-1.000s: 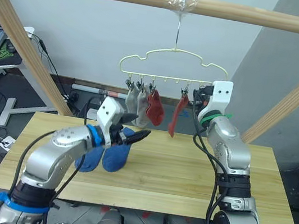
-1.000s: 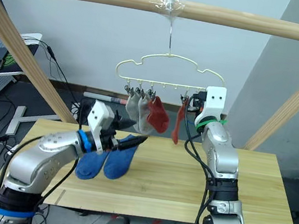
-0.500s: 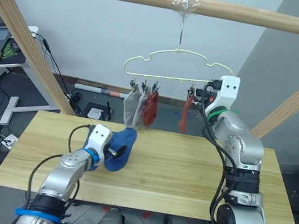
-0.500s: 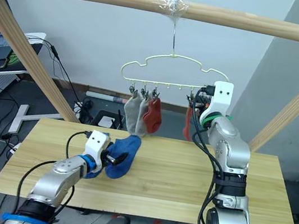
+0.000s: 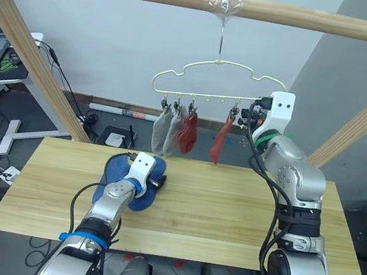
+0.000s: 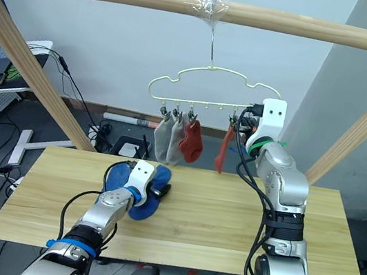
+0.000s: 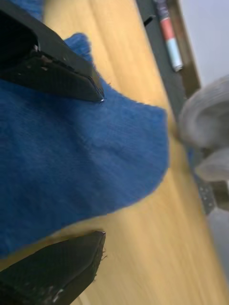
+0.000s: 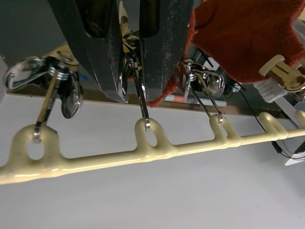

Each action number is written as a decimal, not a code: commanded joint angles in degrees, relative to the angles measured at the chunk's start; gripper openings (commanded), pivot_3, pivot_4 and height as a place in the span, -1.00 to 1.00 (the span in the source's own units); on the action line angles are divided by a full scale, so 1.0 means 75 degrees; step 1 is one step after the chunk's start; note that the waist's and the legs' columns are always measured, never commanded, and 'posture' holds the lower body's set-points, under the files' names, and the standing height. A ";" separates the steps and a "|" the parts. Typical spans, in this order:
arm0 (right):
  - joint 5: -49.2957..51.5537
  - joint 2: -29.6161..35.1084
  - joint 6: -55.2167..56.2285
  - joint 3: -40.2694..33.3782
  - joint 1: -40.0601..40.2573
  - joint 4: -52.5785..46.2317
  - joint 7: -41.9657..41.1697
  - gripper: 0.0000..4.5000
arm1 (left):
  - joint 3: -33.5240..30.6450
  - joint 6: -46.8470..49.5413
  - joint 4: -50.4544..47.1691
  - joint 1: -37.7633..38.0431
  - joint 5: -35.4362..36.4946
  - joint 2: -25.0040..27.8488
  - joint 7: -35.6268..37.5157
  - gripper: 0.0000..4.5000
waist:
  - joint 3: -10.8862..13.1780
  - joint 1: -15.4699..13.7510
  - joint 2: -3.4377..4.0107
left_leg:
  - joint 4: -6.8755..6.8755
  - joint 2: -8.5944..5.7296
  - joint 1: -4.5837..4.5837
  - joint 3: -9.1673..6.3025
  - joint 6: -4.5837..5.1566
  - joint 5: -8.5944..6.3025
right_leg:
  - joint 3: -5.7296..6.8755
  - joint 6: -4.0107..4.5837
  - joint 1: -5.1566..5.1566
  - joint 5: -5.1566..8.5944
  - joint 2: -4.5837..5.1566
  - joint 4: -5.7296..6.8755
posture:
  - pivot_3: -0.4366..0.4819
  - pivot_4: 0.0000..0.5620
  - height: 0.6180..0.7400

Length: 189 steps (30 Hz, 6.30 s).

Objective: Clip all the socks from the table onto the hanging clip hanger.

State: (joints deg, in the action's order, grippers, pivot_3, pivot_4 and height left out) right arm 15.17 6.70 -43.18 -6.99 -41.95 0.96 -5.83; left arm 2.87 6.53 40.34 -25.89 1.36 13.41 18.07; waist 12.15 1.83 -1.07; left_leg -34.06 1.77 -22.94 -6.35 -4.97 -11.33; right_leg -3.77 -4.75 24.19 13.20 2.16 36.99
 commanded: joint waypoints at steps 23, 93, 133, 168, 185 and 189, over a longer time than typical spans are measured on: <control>0.1998 -0.0383 -0.3359 -0.2677 -0.0907 -0.0631 0.1338 -0.94 | 0.0657 0.1007 -0.4549 0.1518 0.1480 -0.1322 0.1821 -0.99 | 0.0000 -0.0023 0.0001 | -0.0015 0.0000 -0.0003 -0.0008 0.0001 0.0002 | 0.0004 0.0030 -0.0009 0.0012 0.0001 0.0001 | 0.03 -0.32 1.00; 0.3048 0.0183 -0.4319 -0.2769 0.1182 -0.4469 0.0854 1.00 | 0.0015 0.1801 -0.2475 -0.1515 0.2585 -0.3071 0.1247 0.36 | -0.0002 0.0375 0.0004 | -0.0011 -0.0006 -0.0023 -0.0001 0.0004 -0.0001 | 0.0002 0.0002 0.0009 0.0004 0.0000 -0.0019 | -0.21 -0.42 1.00; -0.1219 -0.0217 0.1803 0.0896 0.2047 -0.2200 0.1050 -0.45 | -0.0446 0.3653 -0.7847 -0.0073 0.3296 0.0994 0.2113 1.00 | 0.0008 0.0120 -0.0013 | 0.0000 -0.0002 -0.0009 0.0007 0.0000 0.0000 | -0.0024 -0.0003 0.0007 0.0008 -0.0008 -0.0011 | 0.14 -0.42 1.00; -0.1494 -0.0332 0.1762 0.0713 0.1716 -0.1526 0.1181 -0.26 | -0.0460 0.3769 -0.7959 -0.0196 0.3347 0.0980 0.1998 1.00 | 0.0007 -0.0003 -0.0013 | -0.0002 -0.0002 -0.0007 0.0007 0.0000 0.0001 | -0.0024 -0.0006 0.0006 0.0003 -0.0008 -0.0004 | 0.20 -0.47 1.00; -0.1433 -0.0273 0.2181 0.0703 0.0741 -0.0308 0.0626 -0.26 | -0.0442 0.4389 -0.7987 -0.0843 0.4001 0.1154 0.2335 1.00 | 0.0004 -0.0015 -0.0014 | -0.0007 -0.0002 -0.0004 0.0002 0.0000 0.0001 | -0.0019 0.0023 -0.0002 -0.0020 -0.0008 -0.0002 | 0.21 -0.45 1.00; -0.1452 -0.0233 0.2324 0.0685 0.0588 -0.0140 0.0540 -0.26 | -0.0495 0.4600 -0.8098 -0.0970 0.4331 0.1147 0.2483 1.00 | 0.0004 -0.0015 -0.0014 | -0.0006 -0.0002 -0.0004 0.0002 0.0000 0.0001 | -0.0019 0.0026 -0.0001 -0.0021 -0.0008 -0.0001 | 0.21 -0.45 1.00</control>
State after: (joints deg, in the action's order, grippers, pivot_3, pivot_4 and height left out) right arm 4.05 4.59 -27.85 -1.13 -35.57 1.07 -1.23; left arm -0.26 40.82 -17.69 -31.76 31.88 21.75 35.83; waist 12.18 1.72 -1.17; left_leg -34.11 1.75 -22.98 -6.33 -4.97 -11.32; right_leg -3.91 -4.56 24.18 13.04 2.09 36.98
